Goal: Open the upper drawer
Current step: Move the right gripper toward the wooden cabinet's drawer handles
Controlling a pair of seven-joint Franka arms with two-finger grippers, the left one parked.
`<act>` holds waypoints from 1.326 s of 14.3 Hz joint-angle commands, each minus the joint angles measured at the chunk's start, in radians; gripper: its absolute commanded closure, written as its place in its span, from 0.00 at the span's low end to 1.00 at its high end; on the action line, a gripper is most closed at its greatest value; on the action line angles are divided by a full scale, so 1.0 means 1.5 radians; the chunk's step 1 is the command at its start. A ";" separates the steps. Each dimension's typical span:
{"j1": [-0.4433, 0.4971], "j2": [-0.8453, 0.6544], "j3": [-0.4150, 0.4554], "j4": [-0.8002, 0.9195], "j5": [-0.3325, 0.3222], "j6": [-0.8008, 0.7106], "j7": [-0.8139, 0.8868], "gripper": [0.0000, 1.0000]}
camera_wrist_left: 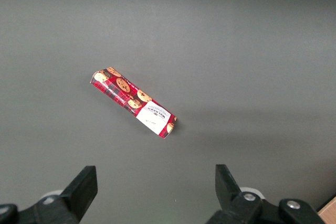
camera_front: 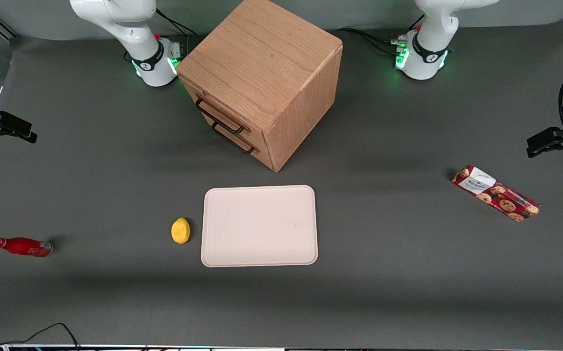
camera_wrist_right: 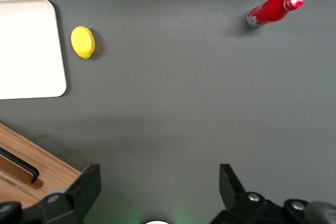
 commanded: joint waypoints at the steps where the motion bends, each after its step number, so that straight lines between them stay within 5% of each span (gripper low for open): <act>1: -0.008 0.004 0.006 0.006 0.012 -0.004 0.008 0.00; 11: 0.006 0.007 0.007 0.022 0.014 -0.039 0.000 0.00; 19: 0.182 0.001 0.008 0.026 0.049 -0.072 -0.001 0.00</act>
